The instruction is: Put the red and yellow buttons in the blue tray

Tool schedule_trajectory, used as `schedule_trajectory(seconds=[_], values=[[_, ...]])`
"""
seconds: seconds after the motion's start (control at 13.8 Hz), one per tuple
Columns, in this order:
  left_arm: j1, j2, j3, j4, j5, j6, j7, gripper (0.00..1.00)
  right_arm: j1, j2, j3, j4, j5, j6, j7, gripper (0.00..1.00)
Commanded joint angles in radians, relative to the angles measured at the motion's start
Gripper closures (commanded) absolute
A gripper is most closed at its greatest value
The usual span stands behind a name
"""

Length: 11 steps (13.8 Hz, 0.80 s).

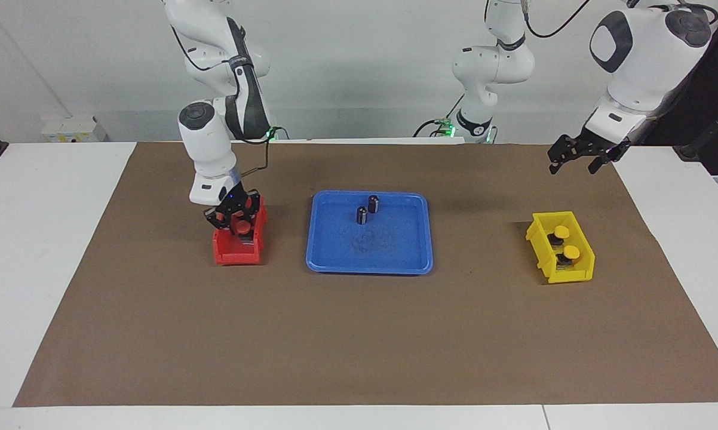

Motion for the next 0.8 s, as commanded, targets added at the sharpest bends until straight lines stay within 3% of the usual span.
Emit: schedule_trajectory(seconds=[0.0,0.29,0.51,0.58,0.73], values=[[0.008,-0.033,-0.004,-0.037,-0.014,0.028,-0.008,0.00,0.007,-0.020,0.000,-0.022,0.017,0.020,-0.031,0.47],[0.008,-0.031,-0.004,-0.037,-0.014,0.026,-0.008,0.00,0.013,-0.018,0.000,-0.022,0.018,0.032,-0.034,0.50],[0.008,-0.033,-0.004,-0.037,-0.014,0.028,-0.008,0.00,0.008,-0.015,0.000,-0.015,0.018,0.028,-0.028,0.80],[0.008,-0.033,-0.004,-0.037,-0.014,0.028,-0.008,0.00,0.004,-0.014,0.000,0.007,0.018,0.010,-0.029,0.82],[0.008,-0.033,-0.004,-0.037,-0.014,0.028,-0.008,0.00,0.007,0.008,0.000,0.132,0.018,-0.146,-0.022,0.82]])
